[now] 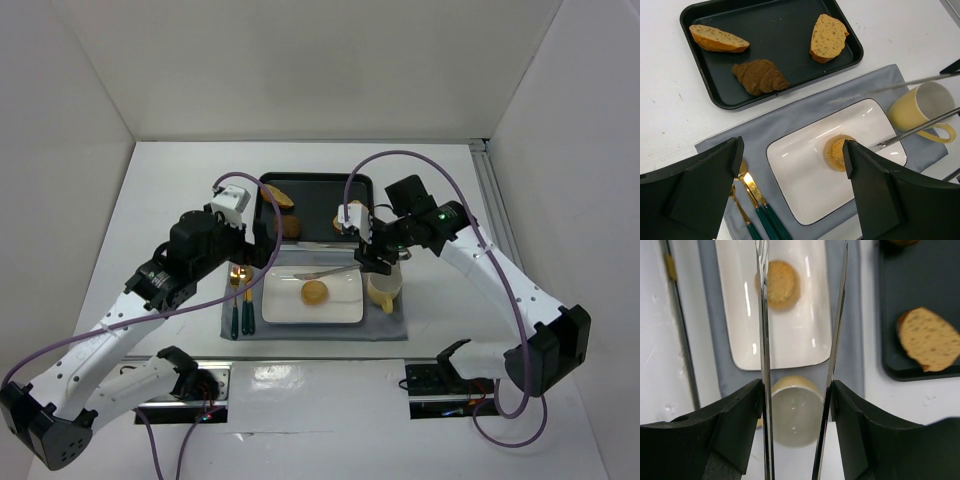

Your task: Place the bread

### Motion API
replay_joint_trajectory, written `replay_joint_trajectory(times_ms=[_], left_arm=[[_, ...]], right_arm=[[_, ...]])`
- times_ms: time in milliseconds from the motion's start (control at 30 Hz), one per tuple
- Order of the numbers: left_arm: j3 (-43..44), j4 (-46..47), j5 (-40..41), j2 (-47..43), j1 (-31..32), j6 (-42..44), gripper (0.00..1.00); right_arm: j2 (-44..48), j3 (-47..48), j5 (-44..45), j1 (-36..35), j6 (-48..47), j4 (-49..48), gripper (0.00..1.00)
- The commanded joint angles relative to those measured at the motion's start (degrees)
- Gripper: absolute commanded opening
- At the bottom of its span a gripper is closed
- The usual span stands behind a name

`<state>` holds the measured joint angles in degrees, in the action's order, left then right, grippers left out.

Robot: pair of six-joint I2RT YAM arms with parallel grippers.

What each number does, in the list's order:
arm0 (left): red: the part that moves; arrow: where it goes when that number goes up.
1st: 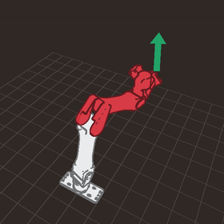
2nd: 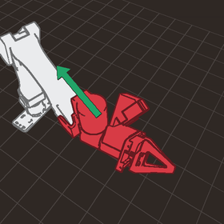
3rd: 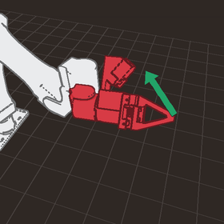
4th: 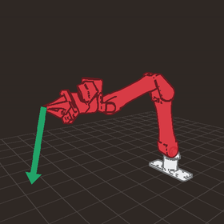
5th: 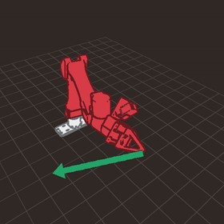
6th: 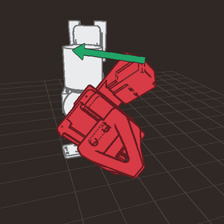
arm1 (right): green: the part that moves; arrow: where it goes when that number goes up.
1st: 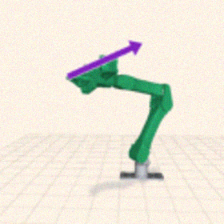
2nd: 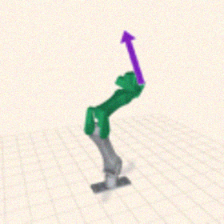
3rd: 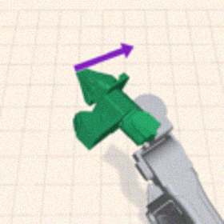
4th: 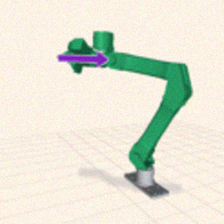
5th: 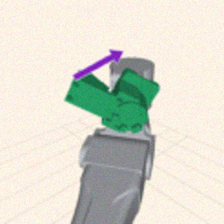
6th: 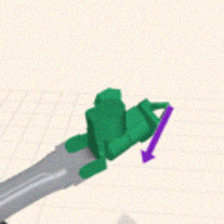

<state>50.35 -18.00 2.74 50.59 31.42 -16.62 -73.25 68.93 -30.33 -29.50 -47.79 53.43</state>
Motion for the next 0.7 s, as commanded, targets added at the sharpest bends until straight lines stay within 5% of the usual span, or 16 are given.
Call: replay_joint_trajectory(times_ms=[0,300,667], left_arm=[[0.1,1.65,1.21,-0.58,-0.22,0.71,1.0],[-0.43,1.65,7.8,-2.5,-0.22,-0.86,1.0],[-0.95,2.27,8.33,-3.13,-0.22,-0.87,1.0]], right_arm=[[0.83,2.62,1.05,-0.56,1.9,-6.57,0.64],[-4.78,0.33,9.23,-0.56,3.14,-21.5,0.63],[-13.05,2.7,6.95,-0.56,3.14,-24.77,0.63]])
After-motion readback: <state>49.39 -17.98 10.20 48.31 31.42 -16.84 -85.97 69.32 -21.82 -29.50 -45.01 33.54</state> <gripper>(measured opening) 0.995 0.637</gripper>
